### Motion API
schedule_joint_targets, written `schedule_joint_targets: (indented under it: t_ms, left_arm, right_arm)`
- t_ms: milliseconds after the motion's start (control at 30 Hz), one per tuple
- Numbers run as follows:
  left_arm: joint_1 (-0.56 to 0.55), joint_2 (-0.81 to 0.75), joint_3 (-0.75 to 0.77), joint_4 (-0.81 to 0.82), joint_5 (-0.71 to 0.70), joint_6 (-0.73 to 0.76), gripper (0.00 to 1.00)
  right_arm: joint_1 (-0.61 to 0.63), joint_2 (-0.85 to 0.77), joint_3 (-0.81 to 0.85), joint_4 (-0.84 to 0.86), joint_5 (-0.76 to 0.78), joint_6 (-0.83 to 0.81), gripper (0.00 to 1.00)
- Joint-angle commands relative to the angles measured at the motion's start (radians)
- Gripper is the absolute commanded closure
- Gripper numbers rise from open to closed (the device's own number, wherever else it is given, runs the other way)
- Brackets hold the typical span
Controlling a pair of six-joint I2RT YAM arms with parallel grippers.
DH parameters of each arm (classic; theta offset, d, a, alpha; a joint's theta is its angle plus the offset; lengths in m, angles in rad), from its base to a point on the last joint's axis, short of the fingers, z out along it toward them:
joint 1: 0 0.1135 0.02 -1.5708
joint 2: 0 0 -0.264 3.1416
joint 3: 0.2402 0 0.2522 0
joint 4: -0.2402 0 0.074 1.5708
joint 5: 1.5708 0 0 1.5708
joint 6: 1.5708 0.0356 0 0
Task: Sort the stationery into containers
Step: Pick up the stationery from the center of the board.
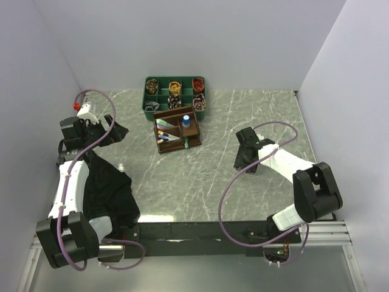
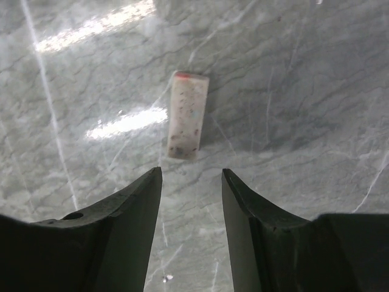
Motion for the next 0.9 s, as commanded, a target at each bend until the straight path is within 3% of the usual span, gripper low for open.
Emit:
schedule_joint_targets:
  t_ms: [0,467,533,733,867]
  left_arm:
    - [-0.003,-0.002,0.034,0.024,-0.008,-0.007,0.01]
    - [0.002,0.015,0.02,0.041,0.0,-0.01,0.0]
    - [0.003,0.014,0.019,0.041,0.001,-0.011,0.01]
    - [0.005,0.021,0.023,0.041,0.001,-0.008,0.0]
    - [0.005,0.024,0.017,0.056,0.007,-0.017,0.0]
  right_arm:
    - [-0.024,0.019,-0.027,0.049,0.025,0.041,0.49]
    - [-0.04,0.137,0.067,0.119,0.008,0.018,0.57]
    - [-0.039,0.148,0.076,0.121,0.003,0.021,0.65]
    - [-0.033,0.176,0.104,0.092,0.002,0.021,0.78]
    - [-0.011,0.15,0.125,0.035,0.023,0.028,0.73]
